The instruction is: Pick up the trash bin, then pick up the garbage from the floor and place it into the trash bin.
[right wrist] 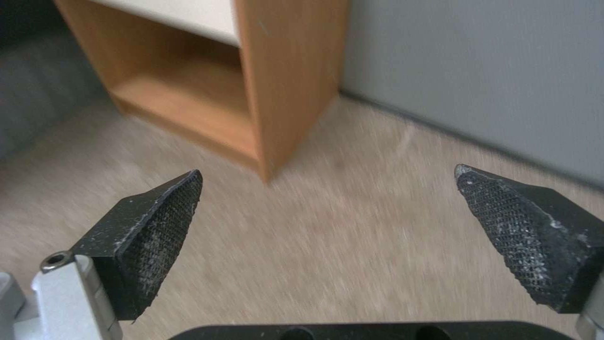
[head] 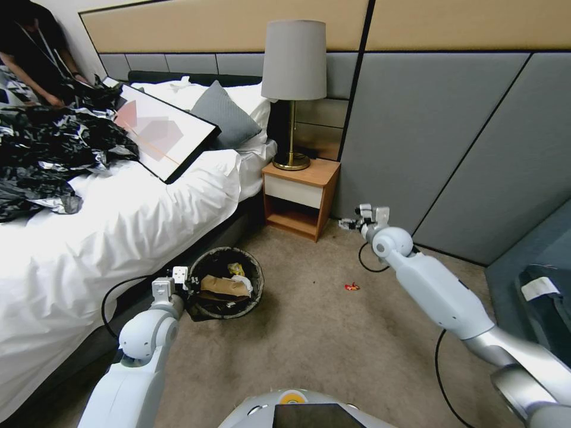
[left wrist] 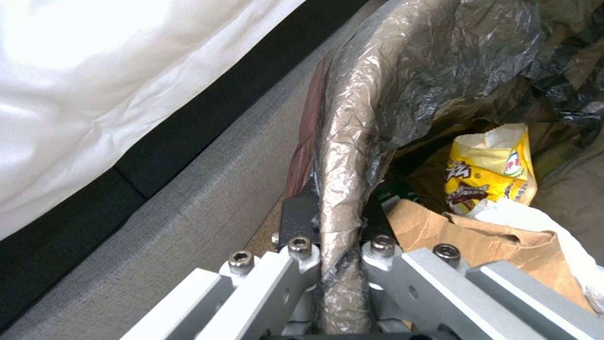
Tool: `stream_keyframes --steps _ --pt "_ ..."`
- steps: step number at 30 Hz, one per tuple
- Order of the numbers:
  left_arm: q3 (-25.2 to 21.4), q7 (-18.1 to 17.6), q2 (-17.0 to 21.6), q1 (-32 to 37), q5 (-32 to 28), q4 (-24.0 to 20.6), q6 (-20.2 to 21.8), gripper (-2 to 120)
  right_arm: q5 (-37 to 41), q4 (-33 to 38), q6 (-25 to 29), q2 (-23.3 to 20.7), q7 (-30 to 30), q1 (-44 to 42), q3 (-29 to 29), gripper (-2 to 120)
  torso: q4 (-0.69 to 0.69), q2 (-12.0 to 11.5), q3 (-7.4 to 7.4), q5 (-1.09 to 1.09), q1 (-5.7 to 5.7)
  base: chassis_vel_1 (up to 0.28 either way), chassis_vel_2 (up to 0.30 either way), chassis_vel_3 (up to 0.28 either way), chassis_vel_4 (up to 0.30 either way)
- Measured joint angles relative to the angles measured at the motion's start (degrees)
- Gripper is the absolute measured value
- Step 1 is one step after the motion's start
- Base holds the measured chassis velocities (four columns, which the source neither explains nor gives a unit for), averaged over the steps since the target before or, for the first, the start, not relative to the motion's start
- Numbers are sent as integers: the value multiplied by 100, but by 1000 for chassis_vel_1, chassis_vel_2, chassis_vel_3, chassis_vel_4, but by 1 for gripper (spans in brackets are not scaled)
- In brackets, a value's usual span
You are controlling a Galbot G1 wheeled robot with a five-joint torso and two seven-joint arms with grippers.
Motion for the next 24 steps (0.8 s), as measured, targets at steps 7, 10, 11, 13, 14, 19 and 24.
stream_keyframes --steps 7,10,11,13,14,19,24 --pt "36 -1 -24 -3 -2 -1 0 0 -368 -283 95 221 -58 -553 254 100 0 0 0 1 0 0 0 0 0" --pt "46 -2 -25 -5 -1 -2 0 0 -456 -327 124 265 -80 -774 339 100 -1 0 0 0 0 0 0 0 0" --pt "47 -2 -25 -6 0 -3 0 0 -464 -331 128 271 -82 -809 354 100 -1 0 0 0 0 0 0 0 0" --pt "51 -2 -23 -8 3 -3 0 0 -478 -343 137 301 -91 -958 423 100 -1 0 0 1 0 0 0 0 0" --pt "55 -3 -23 -9 4 -3 0 0 -478 -348 139 323 -91 -1058 470 100 -2 0 0 0 0 0 0 0 0" --pt "85 -7 -22 -16 21 23 0 0 -656 -454 216 461 -128 -1554 647 100 0 0 0 1 0 0 0 0 0" --pt "102 -8 -27 -32 27 69 0 0 -938 -558 265 657 -201 -1918 794 100 -1 0 0 1 0 0 0 0 0"
